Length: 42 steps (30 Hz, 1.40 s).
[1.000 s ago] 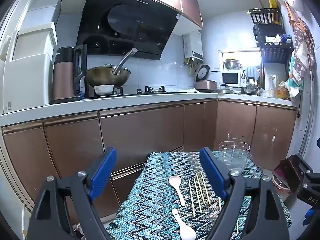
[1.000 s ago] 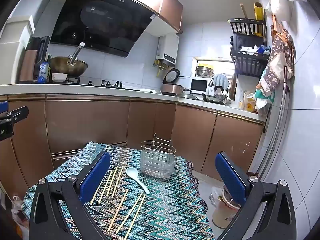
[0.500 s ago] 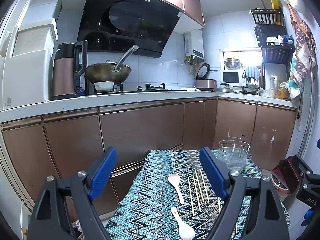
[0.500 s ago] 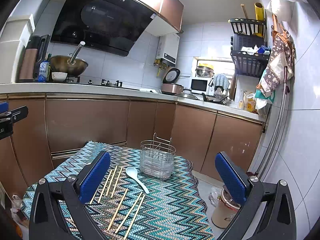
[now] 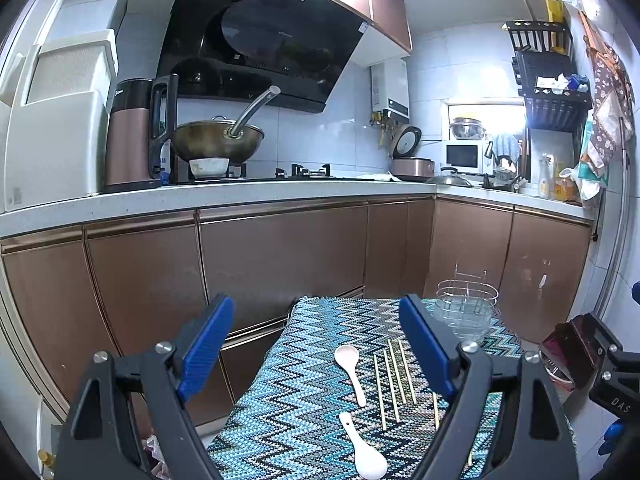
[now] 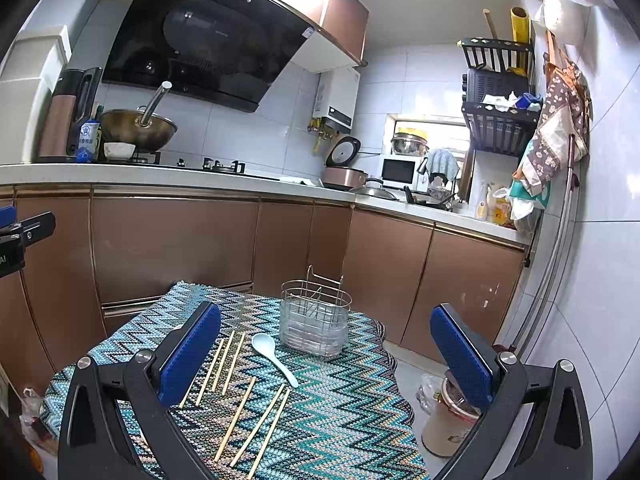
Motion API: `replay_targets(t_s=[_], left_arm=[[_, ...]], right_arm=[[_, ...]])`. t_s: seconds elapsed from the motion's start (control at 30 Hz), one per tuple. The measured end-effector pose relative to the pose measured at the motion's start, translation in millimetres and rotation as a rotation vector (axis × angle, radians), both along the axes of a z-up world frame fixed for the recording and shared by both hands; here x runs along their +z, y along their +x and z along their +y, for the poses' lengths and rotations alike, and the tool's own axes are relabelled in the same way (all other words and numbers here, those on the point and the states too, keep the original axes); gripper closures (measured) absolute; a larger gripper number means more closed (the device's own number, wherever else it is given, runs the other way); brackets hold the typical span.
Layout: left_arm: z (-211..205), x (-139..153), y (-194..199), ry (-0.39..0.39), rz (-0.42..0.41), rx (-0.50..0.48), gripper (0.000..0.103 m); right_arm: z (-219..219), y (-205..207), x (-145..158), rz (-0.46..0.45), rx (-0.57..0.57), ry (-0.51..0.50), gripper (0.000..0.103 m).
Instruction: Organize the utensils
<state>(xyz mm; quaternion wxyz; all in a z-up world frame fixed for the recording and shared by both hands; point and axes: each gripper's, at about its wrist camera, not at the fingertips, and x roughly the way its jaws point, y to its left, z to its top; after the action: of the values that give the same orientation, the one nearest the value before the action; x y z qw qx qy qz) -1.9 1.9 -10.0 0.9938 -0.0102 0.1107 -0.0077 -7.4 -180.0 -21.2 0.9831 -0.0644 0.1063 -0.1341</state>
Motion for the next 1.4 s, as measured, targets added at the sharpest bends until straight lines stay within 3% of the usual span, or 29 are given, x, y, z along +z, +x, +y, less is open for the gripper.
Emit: replay_targets(t_s=[1.4], left_arm=[[-3.0, -0.2, -4.9, 0.011, -0.010, -0.005, 0.019]], right_arm=[[0.4, 2.9, -5.7, 0.003, -0.007, -0.011, 0.000]])
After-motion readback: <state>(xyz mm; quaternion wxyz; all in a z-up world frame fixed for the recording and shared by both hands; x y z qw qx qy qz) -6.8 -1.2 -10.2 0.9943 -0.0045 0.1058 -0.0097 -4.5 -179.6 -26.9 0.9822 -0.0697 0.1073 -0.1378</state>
